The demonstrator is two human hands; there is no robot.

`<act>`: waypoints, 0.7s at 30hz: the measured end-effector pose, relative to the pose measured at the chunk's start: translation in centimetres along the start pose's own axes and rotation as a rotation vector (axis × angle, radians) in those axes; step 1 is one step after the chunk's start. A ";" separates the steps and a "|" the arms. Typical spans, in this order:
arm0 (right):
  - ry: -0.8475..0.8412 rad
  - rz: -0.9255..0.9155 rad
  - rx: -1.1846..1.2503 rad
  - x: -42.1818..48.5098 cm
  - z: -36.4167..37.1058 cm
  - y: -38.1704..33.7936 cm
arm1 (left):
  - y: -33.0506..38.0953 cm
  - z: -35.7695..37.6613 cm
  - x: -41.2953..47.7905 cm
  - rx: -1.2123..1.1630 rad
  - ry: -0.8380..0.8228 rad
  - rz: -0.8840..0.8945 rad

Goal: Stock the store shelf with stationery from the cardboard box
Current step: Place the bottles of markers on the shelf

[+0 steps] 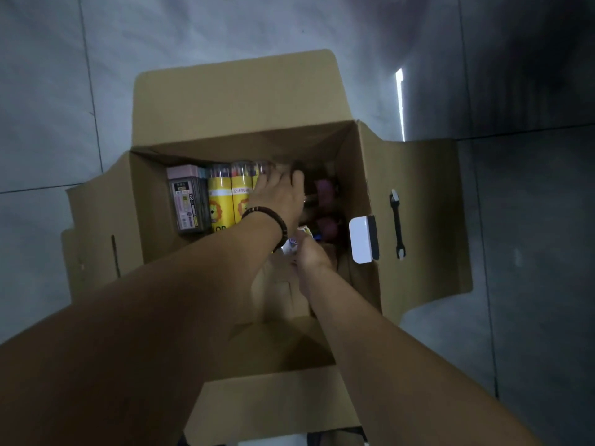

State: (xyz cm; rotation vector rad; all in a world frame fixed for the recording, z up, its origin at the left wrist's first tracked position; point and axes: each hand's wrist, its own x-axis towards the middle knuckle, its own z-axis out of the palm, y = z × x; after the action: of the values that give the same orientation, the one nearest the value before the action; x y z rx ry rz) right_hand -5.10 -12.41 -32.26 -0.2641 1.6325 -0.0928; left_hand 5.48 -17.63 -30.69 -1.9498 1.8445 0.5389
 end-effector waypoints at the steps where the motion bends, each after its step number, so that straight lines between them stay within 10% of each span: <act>1: -0.012 0.037 0.060 -0.9 -0.1 -0.4 | 0.0 0.0 -0.4 -0.073 -0.007 -0.004; 6: 0.107 -0.103 0.209 -6.1 -0.5 0.9 | -1.8 -1.6 -6.7 -0.680 0.093 -0.274; 13: -0.226 -0.285 0.062 -25.7 -0.1 -0.2 | -9.8 -9.7 -25.2 -1.530 -0.049 -0.280; 21: -0.501 -0.533 -0.258 -51.7 2.7 -7.5 | -16.8 -30.3 -44.2 -1.917 0.071 -0.266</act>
State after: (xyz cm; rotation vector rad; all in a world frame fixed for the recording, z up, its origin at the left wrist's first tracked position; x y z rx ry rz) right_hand 1.43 -7.71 19.46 -0.8487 1.0421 -0.2030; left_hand 19.97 4.22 18.94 -2.9298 0.6584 2.7667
